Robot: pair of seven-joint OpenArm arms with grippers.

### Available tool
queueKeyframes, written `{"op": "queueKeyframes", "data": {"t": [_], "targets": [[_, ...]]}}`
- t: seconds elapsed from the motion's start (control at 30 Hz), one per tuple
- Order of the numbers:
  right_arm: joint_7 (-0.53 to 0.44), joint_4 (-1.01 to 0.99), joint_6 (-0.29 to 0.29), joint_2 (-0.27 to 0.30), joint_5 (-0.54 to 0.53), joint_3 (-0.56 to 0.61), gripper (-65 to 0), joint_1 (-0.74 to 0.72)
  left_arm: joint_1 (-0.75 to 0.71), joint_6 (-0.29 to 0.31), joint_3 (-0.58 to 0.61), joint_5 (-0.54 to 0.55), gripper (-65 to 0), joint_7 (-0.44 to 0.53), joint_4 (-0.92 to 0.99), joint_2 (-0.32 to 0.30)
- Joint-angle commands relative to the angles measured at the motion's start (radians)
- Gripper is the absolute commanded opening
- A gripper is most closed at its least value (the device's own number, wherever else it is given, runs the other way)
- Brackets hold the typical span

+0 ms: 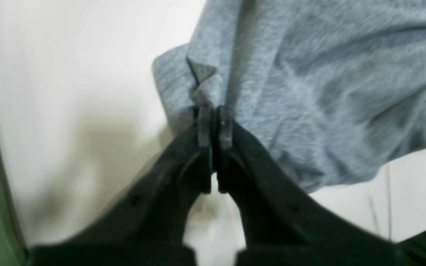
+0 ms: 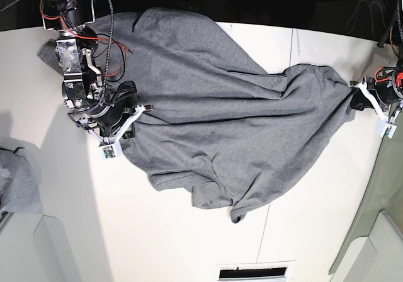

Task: Layout the t-shirt on the table in an organized manner, then fold the t-shirt properly
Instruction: 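Hold the shirt with both grippers and stretch it flat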

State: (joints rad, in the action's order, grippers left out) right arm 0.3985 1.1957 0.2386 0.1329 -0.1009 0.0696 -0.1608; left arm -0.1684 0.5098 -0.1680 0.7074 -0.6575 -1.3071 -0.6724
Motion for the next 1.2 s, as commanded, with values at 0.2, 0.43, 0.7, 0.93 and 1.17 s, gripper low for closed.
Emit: {"op": "queueKeyframes", "data": {"t": [0.2, 0.43, 0.7, 0.93, 1.17], "targets": [[-0.04, 0.108, 0.005, -0.037, -0.06, 0.0, -40.4, -0.112, -0.021, 0.004, -0.01, 0.006, -65.0, 0.004, -0.014, -0.024], [-0.193, -0.103, 0.003, -0.155, 0.059, 0.008, -37.4, -0.278, -0.02, 0.087, -0.01, 0.036, -65.0, -0.059, -0.014, -0.024], [-0.373, -0.661, 0.0, -0.186, 0.172, 0.166, -38.4, -0.5, -0.02, 0.086, -0.01, 0.082, -65.0, -0.095, -0.014, -0.026], [-0.384, -0.718, -0.014, -0.188, 0.207, 0.283, -64.2, -0.51, -0.02, 0.086, -0.01, 0.1, -65.0, -0.087, -0.015, -0.026], [-0.358, -0.552, -0.06, -0.151, 0.24, 0.265, -65.0, -0.512, -0.02, 0.086, -0.082, 0.1, -65.0, -0.088, -0.014, -0.045]]}}
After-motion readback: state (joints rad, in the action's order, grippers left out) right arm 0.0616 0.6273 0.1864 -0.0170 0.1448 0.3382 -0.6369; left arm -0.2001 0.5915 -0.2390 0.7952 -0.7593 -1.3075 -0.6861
